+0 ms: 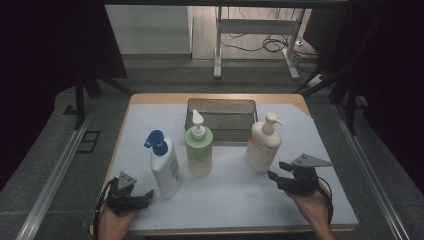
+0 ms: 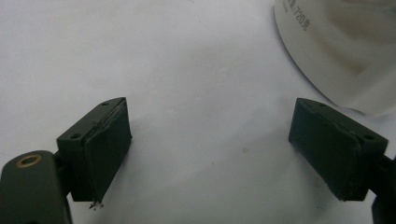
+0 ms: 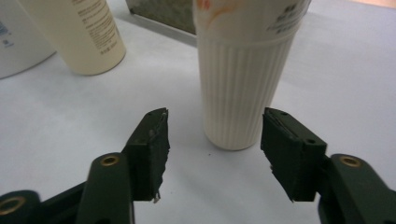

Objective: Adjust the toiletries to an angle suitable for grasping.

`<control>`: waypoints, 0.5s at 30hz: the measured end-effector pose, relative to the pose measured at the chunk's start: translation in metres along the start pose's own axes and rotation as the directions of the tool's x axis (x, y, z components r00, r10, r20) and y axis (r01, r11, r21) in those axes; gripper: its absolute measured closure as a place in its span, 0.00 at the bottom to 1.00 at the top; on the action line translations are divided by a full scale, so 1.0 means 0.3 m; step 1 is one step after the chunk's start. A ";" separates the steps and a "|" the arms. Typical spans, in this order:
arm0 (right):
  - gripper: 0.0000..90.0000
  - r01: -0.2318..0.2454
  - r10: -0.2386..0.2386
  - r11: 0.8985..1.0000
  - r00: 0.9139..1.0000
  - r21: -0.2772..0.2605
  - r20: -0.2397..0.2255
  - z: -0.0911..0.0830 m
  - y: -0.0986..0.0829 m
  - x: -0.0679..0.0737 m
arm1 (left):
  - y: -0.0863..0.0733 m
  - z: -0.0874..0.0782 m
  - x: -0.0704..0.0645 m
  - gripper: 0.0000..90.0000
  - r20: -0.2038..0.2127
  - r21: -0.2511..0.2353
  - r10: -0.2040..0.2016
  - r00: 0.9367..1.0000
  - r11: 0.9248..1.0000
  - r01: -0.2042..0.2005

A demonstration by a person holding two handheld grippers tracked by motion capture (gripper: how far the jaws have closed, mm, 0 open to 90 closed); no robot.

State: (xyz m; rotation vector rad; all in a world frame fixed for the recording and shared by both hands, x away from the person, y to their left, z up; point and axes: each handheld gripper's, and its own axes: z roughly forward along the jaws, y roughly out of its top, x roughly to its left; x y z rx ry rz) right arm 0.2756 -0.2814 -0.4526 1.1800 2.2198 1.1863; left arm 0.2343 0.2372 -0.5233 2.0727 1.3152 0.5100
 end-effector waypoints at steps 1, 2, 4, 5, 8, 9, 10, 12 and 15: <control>0.43 -0.001 0.001 1.000 1.000 0.000 0.003 -0.003 0.006 -0.002 | 0.000 0.000 0.000 0.14 0.000 0.000 0.000 1.000 1.000 0.000; 0.41 0.000 0.000 1.000 1.000 -0.001 0.006 -0.004 0.012 -0.004 | 0.000 0.000 0.000 0.14 0.000 0.000 0.000 1.000 1.000 0.000; 0.40 0.000 0.000 1.000 1.000 -0.005 0.011 -0.005 0.018 -0.006 | 0.000 0.000 0.000 0.14 0.000 0.000 0.000 1.000 1.000 0.000; 0.40 -0.001 0.001 1.000 1.000 -0.006 0.011 -0.006 0.024 -0.009 | 0.000 0.000 0.000 0.14 0.000 0.000 0.000 1.000 1.000 0.000; 0.37 -0.005 0.005 1.000 1.000 -0.018 0.018 -0.009 0.051 -0.015 | 0.000 0.000 0.000 0.14 0.000 -0.001 -0.002 1.000 1.000 0.002; 0.37 -0.005 0.005 1.000 1.000 -0.018 0.018 -0.009 0.051 -0.015 | 0.000 0.000 0.000 0.14 0.000 0.000 0.000 1.000 1.000 0.000; 0.36 -0.003 0.004 1.000 1.000 -0.021 0.020 -0.008 0.058 -0.016 | 0.000 0.000 0.000 0.14 0.000 0.000 0.000 1.000 1.000 0.000; 0.35 -0.004 0.004 1.000 1.000 -0.029 0.021 -0.005 0.079 -0.020 | 0.000 0.000 0.000 0.14 0.000 0.001 0.000 1.000 1.000 0.000; 0.34 -0.001 0.001 0.999 1.000 -0.032 0.024 0.000 0.092 -0.022 | 0.000 0.000 0.001 0.14 0.001 0.001 -0.001 1.000 1.000 0.001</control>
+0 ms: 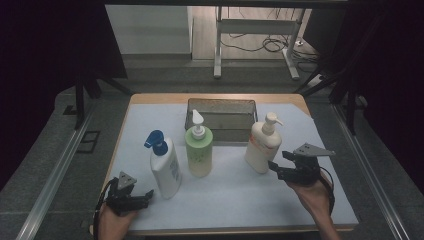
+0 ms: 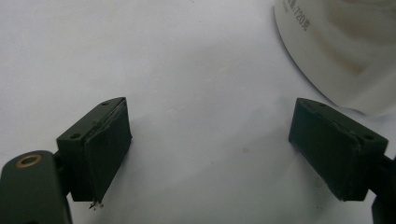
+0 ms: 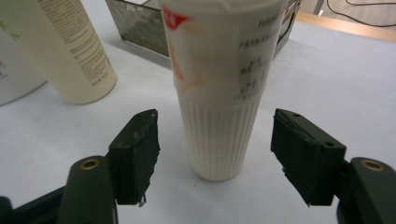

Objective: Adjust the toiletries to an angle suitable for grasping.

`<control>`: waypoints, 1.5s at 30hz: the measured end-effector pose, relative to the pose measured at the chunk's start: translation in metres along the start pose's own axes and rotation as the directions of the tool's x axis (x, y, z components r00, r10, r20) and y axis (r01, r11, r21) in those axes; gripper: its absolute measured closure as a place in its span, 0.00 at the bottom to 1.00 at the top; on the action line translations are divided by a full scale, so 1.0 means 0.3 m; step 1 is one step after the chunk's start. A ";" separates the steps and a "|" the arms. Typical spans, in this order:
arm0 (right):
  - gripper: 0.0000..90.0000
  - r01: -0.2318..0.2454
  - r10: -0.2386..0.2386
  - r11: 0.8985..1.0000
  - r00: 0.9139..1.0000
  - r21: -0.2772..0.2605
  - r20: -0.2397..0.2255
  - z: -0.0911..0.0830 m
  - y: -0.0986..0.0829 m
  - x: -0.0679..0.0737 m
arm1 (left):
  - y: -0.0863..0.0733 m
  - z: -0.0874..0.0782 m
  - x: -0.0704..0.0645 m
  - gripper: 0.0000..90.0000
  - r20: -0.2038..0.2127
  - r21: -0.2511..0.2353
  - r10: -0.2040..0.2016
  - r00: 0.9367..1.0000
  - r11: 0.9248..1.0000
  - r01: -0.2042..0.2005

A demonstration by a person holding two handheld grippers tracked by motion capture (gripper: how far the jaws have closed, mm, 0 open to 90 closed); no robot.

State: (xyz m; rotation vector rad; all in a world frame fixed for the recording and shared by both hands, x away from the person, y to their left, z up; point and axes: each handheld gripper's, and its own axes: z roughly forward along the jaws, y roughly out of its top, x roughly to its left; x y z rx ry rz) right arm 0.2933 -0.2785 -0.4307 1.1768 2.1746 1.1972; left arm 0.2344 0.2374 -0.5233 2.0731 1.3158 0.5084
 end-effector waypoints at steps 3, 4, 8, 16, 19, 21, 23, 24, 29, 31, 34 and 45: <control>0.34 0.000 0.000 1.000 1.000 -0.007 0.000 0.013 0.025 -0.003 | 0.000 0.000 0.000 0.14 0.000 -0.001 0.000 1.000 1.000 0.000; 0.33 0.002 -0.002 1.000 1.000 -0.007 0.001 0.016 0.031 -0.002 | 0.000 0.000 0.000 0.14 0.000 -0.001 0.000 1.000 1.000 0.000; 0.33 0.002 -0.002 1.000 1.000 -0.013 0.002 0.029 0.051 -0.002 | 0.000 0.000 0.000 0.14 0.000 -0.001 0.000 1.000 1.000 0.000; 0.33 0.010 -0.009 1.000 1.000 -0.023 0.016 0.072 0.101 0.002 | 0.000 0.000 0.000 0.14 0.000 -0.001 0.000 1.000 1.000 0.000; 0.33 0.014 -0.013 1.000 1.000 -0.023 0.017 0.083 0.112 0.006 | 0.000 0.000 0.000 0.14 0.000 -0.001 0.000 1.000 1.000 0.000; 0.33 0.016 -0.016 1.000 1.000 -0.026 0.020 0.094 0.120 0.011 | 0.000 0.000 0.000 0.14 0.001 0.000 0.000 1.000 1.000 0.000; 0.33 0.020 -0.020 0.999 1.000 -0.025 0.025 0.104 0.128 0.014 | 0.000 0.000 0.000 0.14 0.000 -0.001 0.000 1.000 1.000 0.000; 0.33 0.022 -0.022 1.000 0.999 -0.021 0.027 0.114 0.133 0.015 | 0.000 0.000 0.000 0.14 0.001 0.000 0.000 1.000 1.000 0.000; 0.34 0.032 -0.031 0.999 0.999 -0.022 0.039 0.134 0.141 0.018 | 0.000 0.000 0.000 0.14 0.001 0.000 0.000 1.000 1.000 0.000; 0.36 0.036 -0.035 0.999 0.998 -0.021 0.046 0.142 0.142 0.018 | 0.000 0.000 0.000 0.14 0.001 0.000 -0.001 1.000 1.000 0.001; 0.36 0.033 -0.032 0.999 0.998 -0.021 0.046 0.150 0.143 0.017 | 0.000 0.000 0.000 0.14 0.001 -0.001 -0.001 1.000 1.000 0.001; 0.41 0.025 -0.024 1.000 0.998 -0.015 0.059 0.152 0.146 0.037 | 0.000 0.000 0.001 0.14 0.002 -0.001 -0.001 1.000 1.000 0.001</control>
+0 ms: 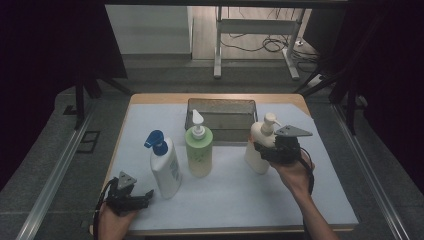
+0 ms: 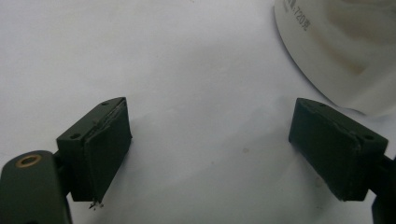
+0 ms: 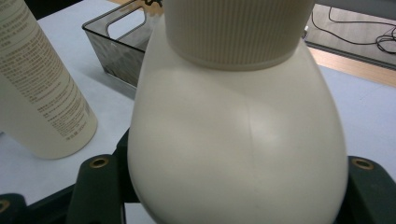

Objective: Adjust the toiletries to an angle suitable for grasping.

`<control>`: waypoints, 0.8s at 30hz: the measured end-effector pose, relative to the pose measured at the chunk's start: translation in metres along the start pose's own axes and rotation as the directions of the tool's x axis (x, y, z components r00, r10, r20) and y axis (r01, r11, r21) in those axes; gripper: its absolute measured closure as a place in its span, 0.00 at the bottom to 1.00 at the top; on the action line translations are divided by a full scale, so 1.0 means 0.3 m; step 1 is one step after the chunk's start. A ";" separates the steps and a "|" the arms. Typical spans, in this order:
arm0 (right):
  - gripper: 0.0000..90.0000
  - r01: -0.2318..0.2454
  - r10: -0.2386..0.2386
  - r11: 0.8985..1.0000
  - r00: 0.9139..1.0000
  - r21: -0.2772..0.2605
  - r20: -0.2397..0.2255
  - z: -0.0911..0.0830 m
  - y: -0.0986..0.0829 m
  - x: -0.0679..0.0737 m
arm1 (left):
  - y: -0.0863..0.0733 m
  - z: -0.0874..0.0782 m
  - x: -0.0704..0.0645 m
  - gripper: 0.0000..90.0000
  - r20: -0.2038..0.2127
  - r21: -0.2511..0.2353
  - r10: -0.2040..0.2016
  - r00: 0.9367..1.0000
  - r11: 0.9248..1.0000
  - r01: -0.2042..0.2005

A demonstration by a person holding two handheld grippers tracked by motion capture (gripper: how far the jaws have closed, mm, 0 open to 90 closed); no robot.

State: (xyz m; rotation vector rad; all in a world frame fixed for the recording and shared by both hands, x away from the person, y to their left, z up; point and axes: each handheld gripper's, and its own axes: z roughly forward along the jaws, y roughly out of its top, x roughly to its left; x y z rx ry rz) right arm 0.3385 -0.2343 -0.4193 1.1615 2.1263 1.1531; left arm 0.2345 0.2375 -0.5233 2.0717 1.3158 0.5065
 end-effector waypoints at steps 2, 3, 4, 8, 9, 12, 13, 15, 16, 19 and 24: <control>0.41 -0.008 0.008 1.000 1.000 0.012 -0.009 -0.003 0.006 -0.002 | 0.000 0.000 0.000 0.14 -0.001 0.000 0.000 1.000 1.000 0.000; 0.41 -0.008 0.008 1.000 1.000 0.012 -0.009 -0.003 0.006 -0.002 | 0.000 0.000 0.000 0.14 -0.001 0.000 0.000 1.000 1.000 0.000; 0.41 -0.010 0.010 1.000 1.000 0.015 -0.014 -0.005 0.010 -0.004 | 0.000 0.000 0.000 0.14 0.000 0.000 0.000 1.000 1.000 0.000; 0.41 -0.007 0.008 1.000 1.000 0.016 -0.029 -0.032 0.036 -0.001 | 0.000 0.000 0.000 0.14 0.000 0.000 0.000 1.000 1.000 0.000; 0.41 -0.007 0.008 1.000 0.999 0.015 -0.032 -0.038 0.042 0.000 | 0.000 0.000 0.000 0.14 0.000 0.000 0.000 1.000 1.000 0.000; 0.41 -0.007 0.008 1.000 0.999 0.013 -0.043 -0.059 0.065 0.000 | 0.000 0.000 0.000 0.14 -0.001 0.000 0.000 1.000 1.000 0.000; 0.41 -0.010 0.011 1.000 0.999 0.015 -0.049 -0.066 0.072 0.001 | 0.000 0.000 0.000 0.14 -0.001 0.001 0.001 1.000 1.000 -0.001; 0.41 -0.006 0.007 1.000 0.998 0.015 -0.055 -0.079 0.088 0.003 | 0.000 0.000 0.000 0.14 -0.001 0.000 0.001 1.000 1.000 -0.001; 0.41 -0.006 0.007 1.000 0.998 0.015 -0.055 -0.079 0.088 0.003 | 0.000 0.000 0.000 0.14 -0.001 0.000 0.001 1.000 1.000 -0.001; 0.41 0.007 -0.006 1.000 0.999 0.010 -0.052 -0.097 0.112 0.008 | 0.000 0.000 0.000 0.14 -0.001 0.000 0.001 1.000 1.000 -0.001; 0.41 0.027 -0.027 1.000 0.998 -0.001 -0.058 -0.123 0.157 0.019 | 0.000 0.000 0.000 0.14 -0.001 0.000 0.000 1.000 1.000 0.000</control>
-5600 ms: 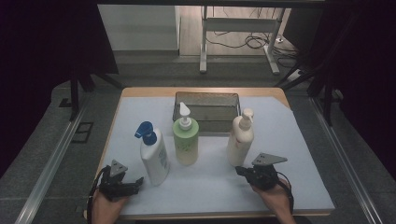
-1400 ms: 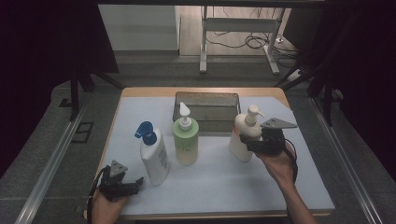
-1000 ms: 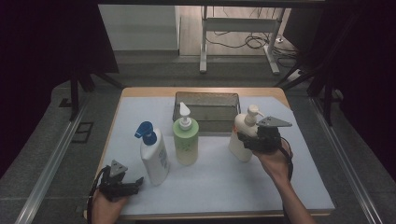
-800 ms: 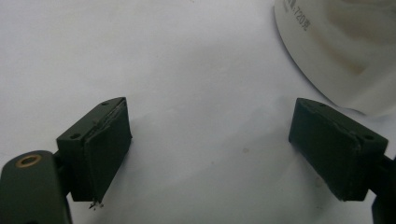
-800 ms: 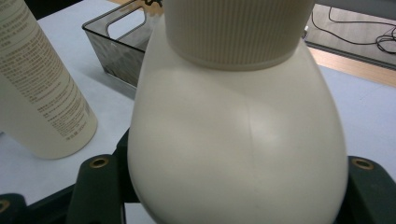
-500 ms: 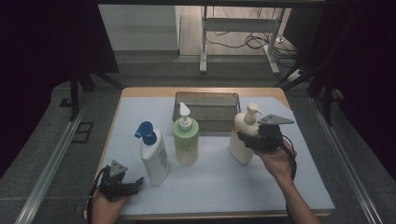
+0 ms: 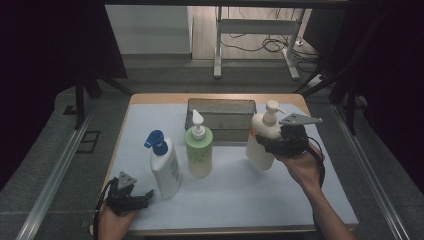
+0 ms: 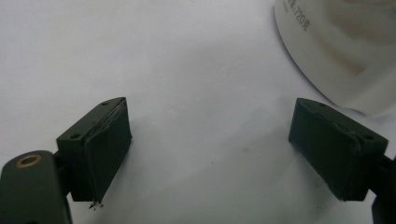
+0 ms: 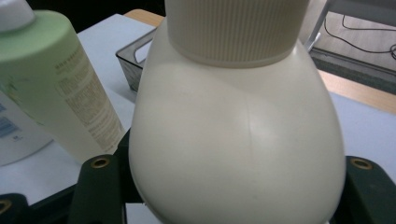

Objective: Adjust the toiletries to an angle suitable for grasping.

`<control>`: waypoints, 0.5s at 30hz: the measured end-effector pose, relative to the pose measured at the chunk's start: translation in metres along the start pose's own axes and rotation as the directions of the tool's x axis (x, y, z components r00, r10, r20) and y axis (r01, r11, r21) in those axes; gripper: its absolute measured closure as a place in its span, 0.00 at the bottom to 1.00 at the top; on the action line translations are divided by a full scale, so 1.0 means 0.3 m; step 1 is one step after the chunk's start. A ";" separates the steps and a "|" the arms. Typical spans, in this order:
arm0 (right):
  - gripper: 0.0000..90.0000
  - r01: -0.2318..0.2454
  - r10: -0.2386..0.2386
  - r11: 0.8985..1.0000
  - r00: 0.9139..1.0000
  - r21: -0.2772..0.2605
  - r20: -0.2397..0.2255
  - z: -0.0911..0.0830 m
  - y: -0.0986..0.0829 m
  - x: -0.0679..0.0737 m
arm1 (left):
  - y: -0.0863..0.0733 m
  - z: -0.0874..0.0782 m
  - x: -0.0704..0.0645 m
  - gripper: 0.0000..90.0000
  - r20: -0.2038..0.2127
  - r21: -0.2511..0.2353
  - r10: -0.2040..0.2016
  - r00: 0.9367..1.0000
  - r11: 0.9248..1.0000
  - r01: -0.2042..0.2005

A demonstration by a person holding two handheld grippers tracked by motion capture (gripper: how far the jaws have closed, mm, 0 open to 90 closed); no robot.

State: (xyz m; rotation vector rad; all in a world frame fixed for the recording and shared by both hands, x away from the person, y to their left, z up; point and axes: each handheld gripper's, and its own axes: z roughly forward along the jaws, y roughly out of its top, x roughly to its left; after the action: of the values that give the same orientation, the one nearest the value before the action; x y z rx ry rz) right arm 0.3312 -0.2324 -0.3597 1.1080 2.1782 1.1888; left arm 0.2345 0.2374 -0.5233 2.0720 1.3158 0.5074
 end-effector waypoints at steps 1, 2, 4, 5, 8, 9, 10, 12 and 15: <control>0.41 0.001 -0.001 1.000 1.000 -0.004 -0.001 -0.002 0.010 0.002 | 0.000 0.000 0.000 0.14 0.000 0.001 0.001 1.000 1.000 -0.001; 0.41 0.002 -0.002 1.000 1.000 -0.006 -0.004 -0.005 0.019 0.005 | 0.000 0.000 0.000 0.14 0.000 0.000 0.000 1.000 1.000 0.000; 0.41 0.003 -0.003 1.000 1.000 -0.008 -0.010 -0.008 0.039 0.010 | 0.000 0.000 0.000 0.14 0.000 0.001 0.001 1.000 1.000 -0.001; 0.41 0.003 -0.003 1.000 1.000 -0.013 -0.015 -0.007 0.058 0.014 | 0.000 0.000 0.000 0.14 0.000 0.001 0.001 1.000 1.000 -0.001; 0.41 0.008 -0.009 1.000 1.000 -0.020 -0.016 -0.003 0.076 0.018 | 0.000 0.000 0.000 0.14 0.000 0.000 0.000 1.000 1.000 0.000; 0.41 0.013 -0.013 1.000 1.000 -0.026 -0.015 0.002 0.093 0.024 | 0.000 0.000 0.000 0.14 0.000 0.000 0.000 1.000 1.000 0.000; 0.41 0.013 -0.013 1.000 1.000 -0.026 -0.015 0.002 0.093 0.024 | 0.000 0.000 0.000 0.14 0.000 0.000 0.000 1.000 1.000 0.000; 0.41 0.016 -0.017 0.999 1.000 -0.028 -0.015 0.009 0.109 0.029 | 0.000 0.000 0.000 0.14 0.000 0.000 0.000 1.000 1.000 0.000; 0.41 0.016 -0.017 0.999 1.000 -0.033 -0.022 0.030 0.138 0.037 | 0.000 0.000 0.000 0.14 0.000 0.000 0.000 1.000 1.000 0.000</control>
State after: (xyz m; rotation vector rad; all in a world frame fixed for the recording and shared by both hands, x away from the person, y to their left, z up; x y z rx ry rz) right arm 0.3491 -0.2060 -0.3299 1.0662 2.1718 1.2311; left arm 0.2345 0.2374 -0.5233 2.0717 1.3157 0.5069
